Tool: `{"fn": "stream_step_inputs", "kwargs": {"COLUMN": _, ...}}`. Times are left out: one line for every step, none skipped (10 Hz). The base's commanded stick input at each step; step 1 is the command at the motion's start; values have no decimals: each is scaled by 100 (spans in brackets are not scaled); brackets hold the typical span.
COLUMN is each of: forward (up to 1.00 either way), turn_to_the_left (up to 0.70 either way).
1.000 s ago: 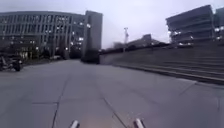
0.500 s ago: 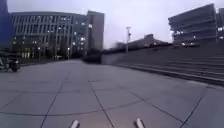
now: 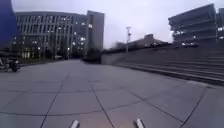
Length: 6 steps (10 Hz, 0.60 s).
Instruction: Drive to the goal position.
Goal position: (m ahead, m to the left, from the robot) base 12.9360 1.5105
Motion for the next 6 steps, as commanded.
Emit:
{"fn": "stream_step_inputs", "kwargs": {"forward": 100, "turn_to_the_left": 0}}
{"fn": "stream_step_inputs", "kwargs": {"forward": 100, "turn_to_the_left": 0}}
{"fn": "stream_step_inputs", "kwargs": {"forward": 100, "turn_to_the_left": -25}}
{"fn": "stream_step_inputs", "kwargs": {"forward": 100, "turn_to_the_left": -40}}
{"fn": "stream_step_inputs", "kwargs": {"forward": 100, "turn_to_the_left": -40}}
{"fn": "stream_step_inputs", "kwargs": {"forward": 100, "turn_to_the_left": 0}}
